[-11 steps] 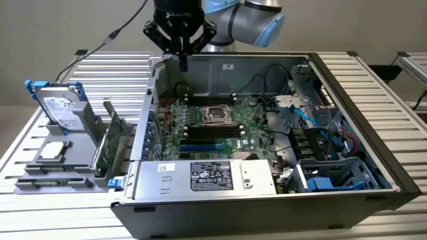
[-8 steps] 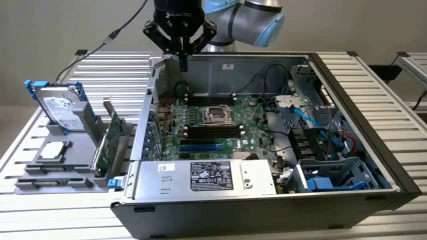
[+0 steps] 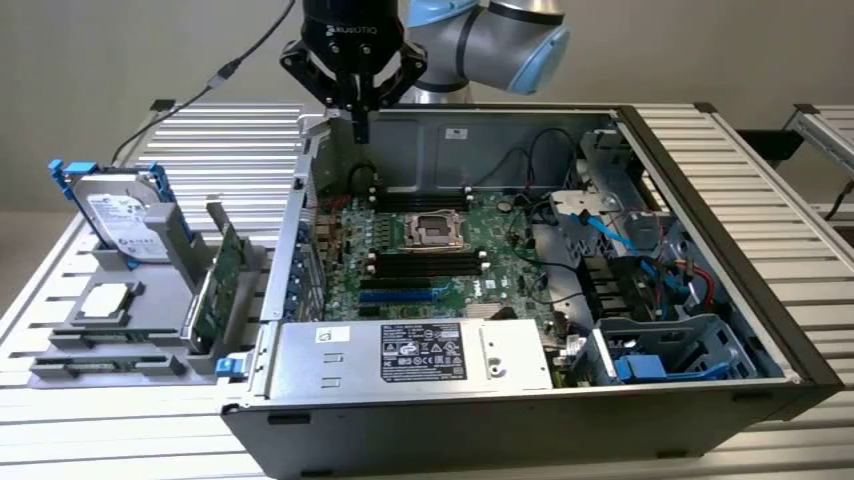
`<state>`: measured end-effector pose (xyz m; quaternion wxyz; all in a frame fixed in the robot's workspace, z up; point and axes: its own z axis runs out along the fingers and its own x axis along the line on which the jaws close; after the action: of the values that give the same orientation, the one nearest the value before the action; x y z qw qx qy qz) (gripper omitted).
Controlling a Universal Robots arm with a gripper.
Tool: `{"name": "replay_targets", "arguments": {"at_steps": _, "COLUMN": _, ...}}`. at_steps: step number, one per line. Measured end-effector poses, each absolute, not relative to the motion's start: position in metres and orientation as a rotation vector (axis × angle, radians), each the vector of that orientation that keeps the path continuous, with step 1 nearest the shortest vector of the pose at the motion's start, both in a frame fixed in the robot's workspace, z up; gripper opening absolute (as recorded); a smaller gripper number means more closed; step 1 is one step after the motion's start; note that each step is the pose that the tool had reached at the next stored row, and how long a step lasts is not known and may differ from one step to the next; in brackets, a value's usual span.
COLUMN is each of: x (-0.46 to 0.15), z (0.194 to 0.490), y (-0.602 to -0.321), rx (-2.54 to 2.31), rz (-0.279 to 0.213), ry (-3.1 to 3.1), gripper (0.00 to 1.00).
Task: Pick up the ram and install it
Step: 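Reach for the ram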
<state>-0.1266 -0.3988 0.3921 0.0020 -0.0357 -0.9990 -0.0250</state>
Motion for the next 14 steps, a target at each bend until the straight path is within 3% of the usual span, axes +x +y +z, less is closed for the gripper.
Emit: {"name": "replay_targets", "arguments": {"at_steps": 14, "x": -0.181, "z": 0.381, "y": -0.406, "rx": -0.112, "rz": -0.075, "ry": -3.101, "gripper": 0.11}}
